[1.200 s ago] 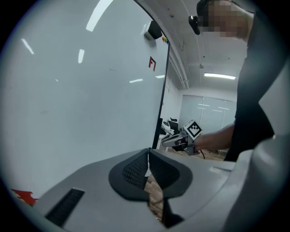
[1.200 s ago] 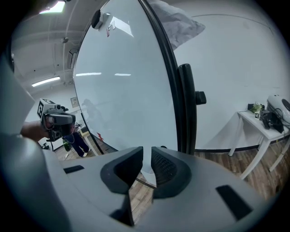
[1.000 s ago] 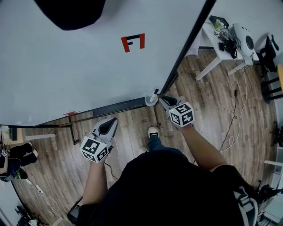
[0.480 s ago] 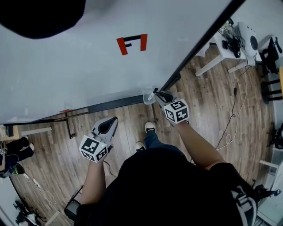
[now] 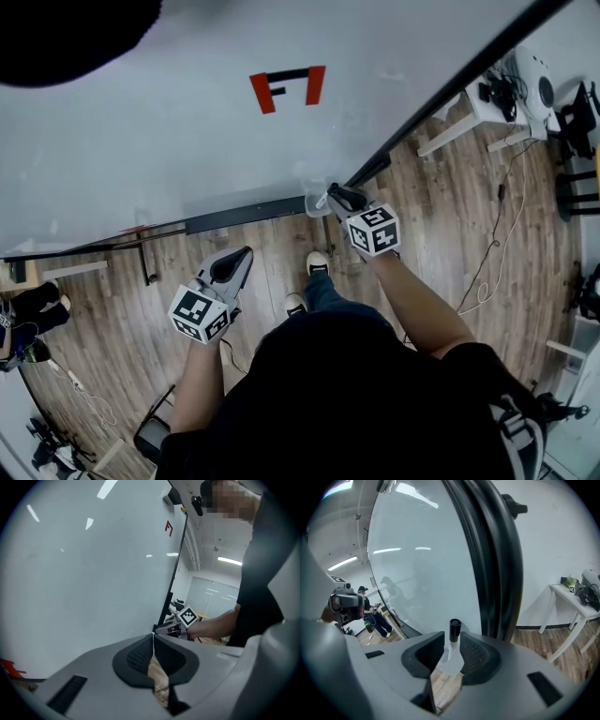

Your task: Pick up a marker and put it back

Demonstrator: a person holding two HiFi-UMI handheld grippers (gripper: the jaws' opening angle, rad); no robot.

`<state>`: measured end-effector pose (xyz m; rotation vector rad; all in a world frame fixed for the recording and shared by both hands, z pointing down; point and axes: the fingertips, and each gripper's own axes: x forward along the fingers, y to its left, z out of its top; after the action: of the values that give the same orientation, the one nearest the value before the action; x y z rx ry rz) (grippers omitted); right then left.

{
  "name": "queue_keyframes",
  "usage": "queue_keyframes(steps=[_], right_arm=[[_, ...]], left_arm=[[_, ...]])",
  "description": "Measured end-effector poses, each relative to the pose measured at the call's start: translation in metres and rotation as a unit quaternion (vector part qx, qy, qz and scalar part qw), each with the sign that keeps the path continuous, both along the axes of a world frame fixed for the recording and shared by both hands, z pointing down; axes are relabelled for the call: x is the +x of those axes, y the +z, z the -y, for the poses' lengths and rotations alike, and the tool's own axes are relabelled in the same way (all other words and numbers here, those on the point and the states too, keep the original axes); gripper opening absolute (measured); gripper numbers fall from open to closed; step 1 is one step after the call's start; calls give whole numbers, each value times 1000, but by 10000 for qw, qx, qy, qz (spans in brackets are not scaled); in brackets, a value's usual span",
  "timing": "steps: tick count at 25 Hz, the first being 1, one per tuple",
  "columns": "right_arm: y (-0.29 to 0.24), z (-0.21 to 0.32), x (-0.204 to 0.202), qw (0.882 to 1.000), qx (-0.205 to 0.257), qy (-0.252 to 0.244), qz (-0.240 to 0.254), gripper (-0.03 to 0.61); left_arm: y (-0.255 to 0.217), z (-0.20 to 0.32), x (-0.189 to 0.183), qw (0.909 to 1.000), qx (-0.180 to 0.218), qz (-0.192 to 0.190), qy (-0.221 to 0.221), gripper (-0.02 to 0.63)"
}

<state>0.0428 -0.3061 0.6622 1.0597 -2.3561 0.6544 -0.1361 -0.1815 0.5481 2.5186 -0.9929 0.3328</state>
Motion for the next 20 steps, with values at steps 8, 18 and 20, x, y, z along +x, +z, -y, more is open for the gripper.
queue_keyframes(steps=[8,18,20], right_arm=[[5,6,-1,10000,-14,14,-4,98],[9,10,-5,10000,-3,-15,-16,81],[9,10,-6,10000,2,-45,-16,75]], left_arm=[[5,1,7,10000,-50,-40,38,14],[9,1,11,9999,-103,-78,26,14],[9,2,12,9999,-107,-89,18,14]])
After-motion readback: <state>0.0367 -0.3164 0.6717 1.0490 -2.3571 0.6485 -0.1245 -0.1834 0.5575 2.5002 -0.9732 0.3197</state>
